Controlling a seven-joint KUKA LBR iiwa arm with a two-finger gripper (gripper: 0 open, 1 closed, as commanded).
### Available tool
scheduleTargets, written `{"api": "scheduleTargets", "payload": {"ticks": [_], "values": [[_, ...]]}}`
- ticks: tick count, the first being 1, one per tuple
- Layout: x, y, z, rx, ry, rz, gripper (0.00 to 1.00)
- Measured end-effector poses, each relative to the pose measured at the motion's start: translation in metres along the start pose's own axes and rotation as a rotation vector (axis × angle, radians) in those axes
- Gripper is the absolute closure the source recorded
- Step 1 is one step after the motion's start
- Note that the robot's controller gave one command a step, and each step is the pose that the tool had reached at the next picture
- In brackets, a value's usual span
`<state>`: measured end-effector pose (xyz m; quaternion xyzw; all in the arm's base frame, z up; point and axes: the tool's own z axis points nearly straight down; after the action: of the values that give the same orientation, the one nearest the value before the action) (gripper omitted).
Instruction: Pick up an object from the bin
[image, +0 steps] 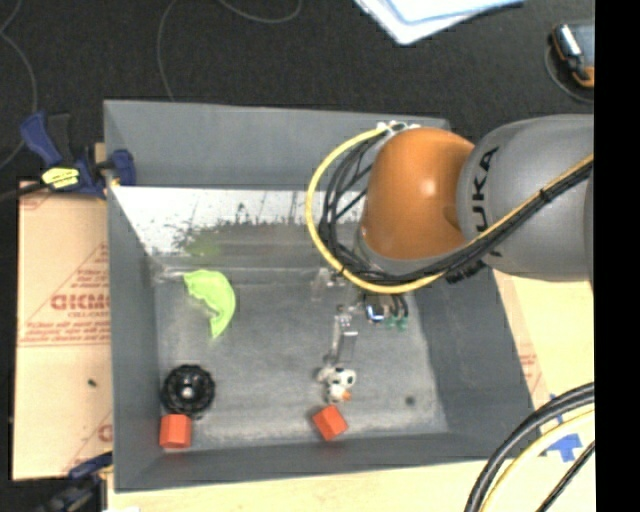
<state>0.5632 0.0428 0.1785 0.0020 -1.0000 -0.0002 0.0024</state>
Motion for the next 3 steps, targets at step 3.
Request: {"api": "scheduleTargets", "payload": {"ticks": [3], "values": [[0.018,-0.019,0.041,0.002,-0.012,-0.454,0.00]]}}
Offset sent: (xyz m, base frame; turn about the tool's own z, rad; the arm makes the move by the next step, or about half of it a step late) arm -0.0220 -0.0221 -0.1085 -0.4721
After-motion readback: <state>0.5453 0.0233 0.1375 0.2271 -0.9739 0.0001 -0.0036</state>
